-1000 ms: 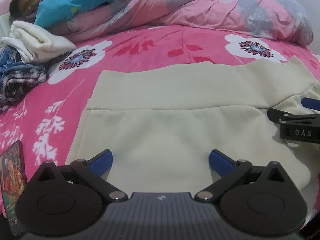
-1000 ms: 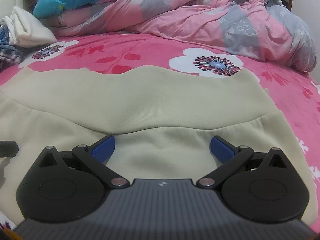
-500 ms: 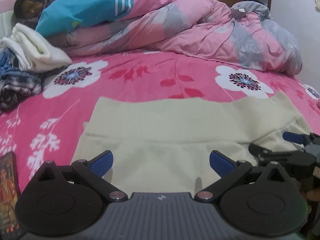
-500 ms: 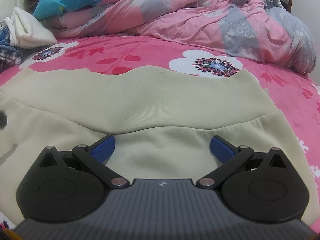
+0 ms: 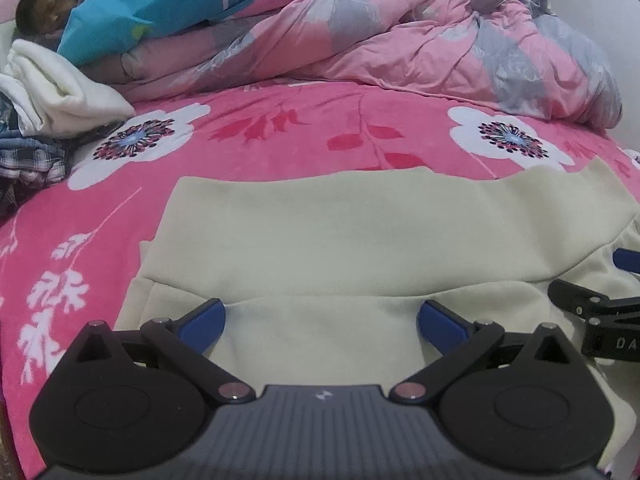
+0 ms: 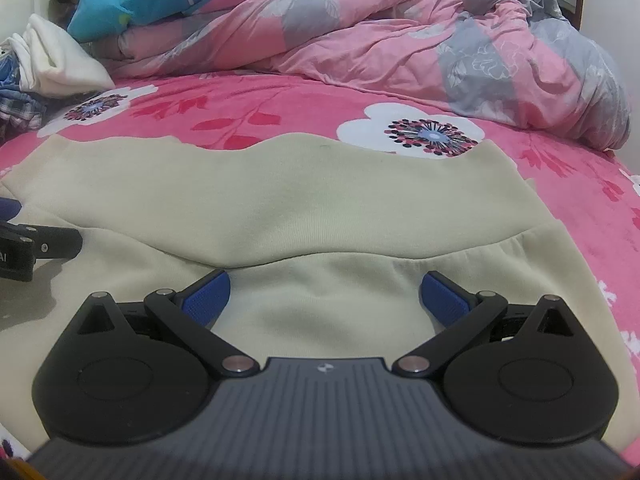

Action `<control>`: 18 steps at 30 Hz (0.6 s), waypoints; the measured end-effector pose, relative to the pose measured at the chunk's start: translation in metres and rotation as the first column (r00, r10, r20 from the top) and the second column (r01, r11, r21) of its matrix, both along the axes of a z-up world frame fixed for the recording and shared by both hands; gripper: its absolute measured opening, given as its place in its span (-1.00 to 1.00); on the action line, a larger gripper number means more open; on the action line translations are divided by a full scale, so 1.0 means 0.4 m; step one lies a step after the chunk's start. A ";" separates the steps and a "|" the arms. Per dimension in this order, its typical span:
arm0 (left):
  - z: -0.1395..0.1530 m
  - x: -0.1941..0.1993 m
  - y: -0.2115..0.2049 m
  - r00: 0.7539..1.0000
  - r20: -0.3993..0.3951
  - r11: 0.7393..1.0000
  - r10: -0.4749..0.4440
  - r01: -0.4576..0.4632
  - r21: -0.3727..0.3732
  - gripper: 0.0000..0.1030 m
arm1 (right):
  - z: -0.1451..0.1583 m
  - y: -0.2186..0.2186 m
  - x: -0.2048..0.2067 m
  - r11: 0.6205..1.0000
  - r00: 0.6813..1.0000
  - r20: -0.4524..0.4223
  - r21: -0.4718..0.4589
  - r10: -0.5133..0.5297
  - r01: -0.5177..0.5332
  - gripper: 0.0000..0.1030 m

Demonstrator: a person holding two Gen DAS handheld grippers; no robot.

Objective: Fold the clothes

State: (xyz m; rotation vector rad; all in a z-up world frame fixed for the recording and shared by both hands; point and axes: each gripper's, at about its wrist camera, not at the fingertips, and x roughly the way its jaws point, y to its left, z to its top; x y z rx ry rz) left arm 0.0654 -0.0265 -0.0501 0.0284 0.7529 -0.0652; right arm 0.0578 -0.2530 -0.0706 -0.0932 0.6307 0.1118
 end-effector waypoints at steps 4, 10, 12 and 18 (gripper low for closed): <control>-0.005 -0.004 0.004 1.000 0.006 1.000 -0.003 0.003 -0.006 1.00 | 0.066 -0.009 0.013 0.999 0.999 -0.053 0.045 0.011 -0.008 0.98; -0.005 -0.009 0.004 1.000 0.018 1.000 -0.006 0.006 -0.010 1.00 | 0.099 -0.072 0.084 0.997 0.998 -0.027 0.048 -0.061 0.063 0.98; -0.006 -0.011 0.005 1.000 0.021 1.000 -0.008 0.009 -0.013 1.00 | 0.034 -0.113 0.136 0.993 0.991 -0.112 0.078 -0.077 0.086 0.98; -0.007 -0.014 0.009 1.000 0.028 1.000 -0.009 0.009 -0.020 1.00 | 0.077 -0.107 0.154 0.997 0.991 -0.114 0.039 -0.068 0.073 0.97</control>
